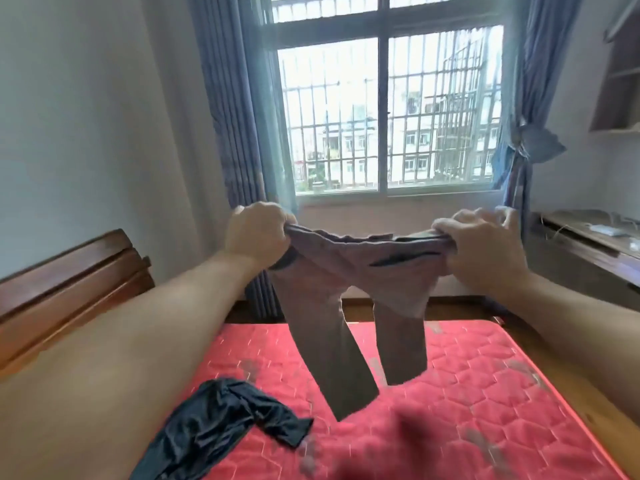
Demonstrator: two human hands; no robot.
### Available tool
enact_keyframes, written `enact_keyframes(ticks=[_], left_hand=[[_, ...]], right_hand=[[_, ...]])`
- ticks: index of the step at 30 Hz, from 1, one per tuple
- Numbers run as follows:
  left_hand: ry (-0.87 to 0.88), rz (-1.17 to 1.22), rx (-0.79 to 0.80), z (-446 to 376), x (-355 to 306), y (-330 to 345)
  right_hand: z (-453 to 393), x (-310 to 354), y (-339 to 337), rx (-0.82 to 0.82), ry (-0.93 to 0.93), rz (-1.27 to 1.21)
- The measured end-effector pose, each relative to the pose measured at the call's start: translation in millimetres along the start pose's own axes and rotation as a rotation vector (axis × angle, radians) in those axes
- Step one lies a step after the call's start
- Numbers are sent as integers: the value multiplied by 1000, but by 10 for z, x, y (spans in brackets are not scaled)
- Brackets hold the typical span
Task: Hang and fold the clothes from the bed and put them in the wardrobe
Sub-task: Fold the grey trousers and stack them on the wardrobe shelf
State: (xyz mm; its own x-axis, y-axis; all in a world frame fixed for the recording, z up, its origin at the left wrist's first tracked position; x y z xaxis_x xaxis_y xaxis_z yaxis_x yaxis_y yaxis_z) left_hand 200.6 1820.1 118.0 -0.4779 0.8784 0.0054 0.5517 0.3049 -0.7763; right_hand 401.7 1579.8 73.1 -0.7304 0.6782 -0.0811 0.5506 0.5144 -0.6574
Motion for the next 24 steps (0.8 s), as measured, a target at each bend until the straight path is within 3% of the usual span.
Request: enact_keyframes(ticks=[2, 6, 9, 16, 24], left_hand=[[76, -51, 157, 514, -63, 487], [149, -85, 598, 2069, -256, 1511], [170, -34, 922, 3547, -449, 2060], [144, 98, 1255, 5862, -668, 2618], [119, 101, 1441, 7826, -867, 2752]], right_hand=[[639, 2, 265, 169, -62, 31], [2280, 81, 765, 793, -153, -5], [3621, 292, 974, 1048, -149, -69], [5881, 846, 1057, 1399, -98, -101], [7701, 1267, 873, 1573, -106, -78]])
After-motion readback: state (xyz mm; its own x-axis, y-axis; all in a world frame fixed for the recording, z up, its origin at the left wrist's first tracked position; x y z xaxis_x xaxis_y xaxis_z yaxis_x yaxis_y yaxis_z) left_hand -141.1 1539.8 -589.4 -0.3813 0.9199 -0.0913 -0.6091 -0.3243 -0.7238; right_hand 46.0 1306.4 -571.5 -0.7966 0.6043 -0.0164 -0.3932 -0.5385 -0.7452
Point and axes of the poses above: each hand's wrist, its own z-axis away from the middle knuckle, its own y-axis out of the palm, x = y × z, the point moved 1 cm from there along -z, towards the middle knuckle, and after that the axes turned 1 degree about y, right-handed, at the moved point
